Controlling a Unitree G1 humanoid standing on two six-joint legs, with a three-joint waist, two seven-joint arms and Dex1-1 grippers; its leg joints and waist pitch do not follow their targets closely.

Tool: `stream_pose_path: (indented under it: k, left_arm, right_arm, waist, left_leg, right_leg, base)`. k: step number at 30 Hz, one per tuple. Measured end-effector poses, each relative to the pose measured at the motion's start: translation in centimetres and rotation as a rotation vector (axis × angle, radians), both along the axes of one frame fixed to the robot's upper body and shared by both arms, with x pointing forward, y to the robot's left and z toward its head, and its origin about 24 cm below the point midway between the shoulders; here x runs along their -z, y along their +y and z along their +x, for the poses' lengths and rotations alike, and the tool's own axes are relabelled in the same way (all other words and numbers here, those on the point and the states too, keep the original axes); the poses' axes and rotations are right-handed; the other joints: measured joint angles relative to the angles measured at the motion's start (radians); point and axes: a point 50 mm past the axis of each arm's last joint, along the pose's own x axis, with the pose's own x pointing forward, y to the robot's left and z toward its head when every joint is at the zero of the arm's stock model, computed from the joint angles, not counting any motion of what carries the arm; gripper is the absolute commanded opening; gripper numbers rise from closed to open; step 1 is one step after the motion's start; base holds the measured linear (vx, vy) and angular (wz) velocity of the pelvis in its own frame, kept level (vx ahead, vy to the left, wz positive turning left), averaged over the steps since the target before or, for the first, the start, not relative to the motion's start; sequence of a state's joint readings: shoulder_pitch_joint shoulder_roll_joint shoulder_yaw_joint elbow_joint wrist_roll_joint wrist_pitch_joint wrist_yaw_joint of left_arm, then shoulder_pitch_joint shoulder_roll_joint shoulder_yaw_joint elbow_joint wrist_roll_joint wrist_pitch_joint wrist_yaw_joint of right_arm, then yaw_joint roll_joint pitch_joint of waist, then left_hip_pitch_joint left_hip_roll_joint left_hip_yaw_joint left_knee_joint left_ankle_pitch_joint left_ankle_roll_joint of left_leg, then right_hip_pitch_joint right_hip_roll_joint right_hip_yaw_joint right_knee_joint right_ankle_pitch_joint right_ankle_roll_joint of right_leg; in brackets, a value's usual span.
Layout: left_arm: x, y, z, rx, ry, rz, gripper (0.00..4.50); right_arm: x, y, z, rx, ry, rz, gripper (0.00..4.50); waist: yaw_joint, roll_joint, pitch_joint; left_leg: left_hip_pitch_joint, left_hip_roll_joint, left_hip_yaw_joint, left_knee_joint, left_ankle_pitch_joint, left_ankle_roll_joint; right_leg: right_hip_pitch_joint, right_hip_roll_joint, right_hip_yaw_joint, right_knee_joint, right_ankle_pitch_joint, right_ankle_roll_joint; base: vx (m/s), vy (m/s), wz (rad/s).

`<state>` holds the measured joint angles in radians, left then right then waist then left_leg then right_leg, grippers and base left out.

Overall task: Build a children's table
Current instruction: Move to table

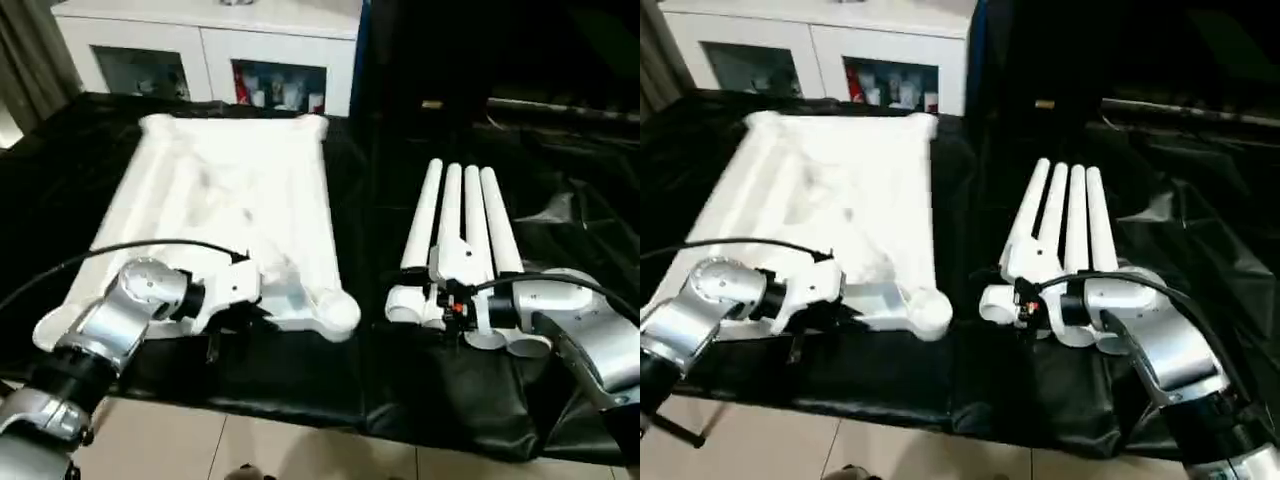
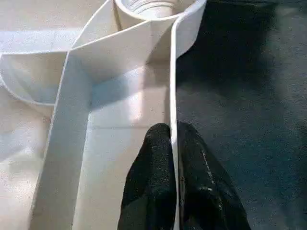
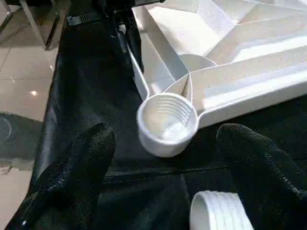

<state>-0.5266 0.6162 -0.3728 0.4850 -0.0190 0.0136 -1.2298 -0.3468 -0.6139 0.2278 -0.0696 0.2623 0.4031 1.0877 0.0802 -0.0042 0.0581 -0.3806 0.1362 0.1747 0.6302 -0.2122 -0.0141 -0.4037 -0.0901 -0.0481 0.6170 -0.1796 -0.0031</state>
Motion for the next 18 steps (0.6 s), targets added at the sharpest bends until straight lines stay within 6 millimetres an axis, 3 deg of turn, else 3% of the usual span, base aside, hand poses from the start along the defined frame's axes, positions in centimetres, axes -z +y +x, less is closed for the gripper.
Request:
stream_pose_path:
  k: [6,14,15,18]
  left_arm:
    - [-0.3,1.6,0.8,-0.044,-0.049,0.021,0.03]
    - [-0.4,2.0,1.5,-0.052,-0.119,0.033,0.03]
    - [-0.4,1.9,1.5,-0.058,-0.101,0.021,0.58]
    - [-0.8,1.6,1.6,-0.056,-0.083,-0.024,0.65]
  right_arm:
    - [0.2,0.1,0.2,0.017,-0.002,-0.004,3.83]
    - [0.5,0.2,0.4,0.042,-0.008,-0.001,3.83]
    - [0.5,0.3,0.4,0.042,-0.009,0.004,3.83]
    - [0.4,0.4,0.5,0.045,-0.011,0.016,3.83]
  waist:
    - [0.007,0.0,0.0]
    - [0.01,0.001,0.001]
    - [0.01,0.001,0.001]
    - [0.012,0.001,0.001]
  left_leg:
    - [-0.001,0.0,0.001,-0.001,0.001,-0.001]
    - [-0.002,0.001,0.001,-0.002,0.0,-0.001]
    - [-0.002,0.001,0.001,-0.002,0.0,-0.001]
    - [-0.002,0.001,0.001,-0.002,0.001,-0.001]
  right_leg:
    - [0.0,0.0,-0.001,-0.002,0.0,0.0]
    - [-0.001,0.0,-0.001,-0.003,0.0,0.0]
    - [-0.001,0.0,-0.001,-0.003,0.0,0.0]
    - [-0.001,0.0,-0.002,-0.003,0.0,0.0]
  base:
    - [0.0,0.0,0.0]
    - [0.0,0.0,0.0]
    - [0.0,0.0,0.0]
    - [0.0,0.0,0.0]
